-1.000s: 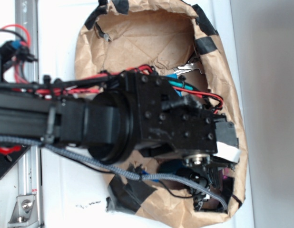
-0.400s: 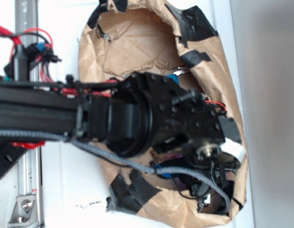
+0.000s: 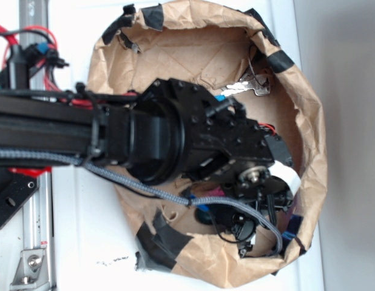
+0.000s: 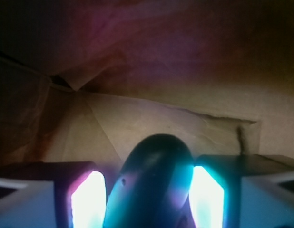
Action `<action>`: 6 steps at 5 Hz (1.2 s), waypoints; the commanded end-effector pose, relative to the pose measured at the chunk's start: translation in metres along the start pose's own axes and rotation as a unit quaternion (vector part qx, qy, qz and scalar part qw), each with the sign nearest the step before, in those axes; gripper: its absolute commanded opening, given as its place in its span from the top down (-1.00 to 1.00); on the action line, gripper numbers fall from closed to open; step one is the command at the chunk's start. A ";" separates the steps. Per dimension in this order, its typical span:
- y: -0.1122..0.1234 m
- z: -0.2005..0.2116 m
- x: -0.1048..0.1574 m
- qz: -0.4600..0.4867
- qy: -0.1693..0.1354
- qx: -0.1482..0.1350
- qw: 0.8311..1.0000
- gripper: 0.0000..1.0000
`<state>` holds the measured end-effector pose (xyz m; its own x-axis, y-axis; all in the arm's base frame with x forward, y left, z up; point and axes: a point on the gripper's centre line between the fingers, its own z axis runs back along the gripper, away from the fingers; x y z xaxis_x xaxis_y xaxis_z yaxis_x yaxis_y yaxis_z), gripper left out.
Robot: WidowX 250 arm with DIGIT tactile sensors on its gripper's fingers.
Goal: Grab the plastic pickle.
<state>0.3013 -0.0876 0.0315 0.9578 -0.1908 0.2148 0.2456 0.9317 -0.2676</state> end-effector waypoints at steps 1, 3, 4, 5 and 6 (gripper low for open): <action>0.004 0.005 0.003 0.015 -0.010 0.011 1.000 1.00; 0.024 0.086 0.017 0.090 -0.006 0.141 0.986 1.00; 0.039 0.141 0.021 0.094 -0.018 0.176 0.980 1.00; 0.042 0.171 0.018 0.097 0.030 0.191 0.976 1.00; 0.038 0.183 0.015 0.160 0.059 0.223 0.960 1.00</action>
<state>0.2891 0.0115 0.1735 0.9930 0.1179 0.0047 -0.1174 0.9830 0.1408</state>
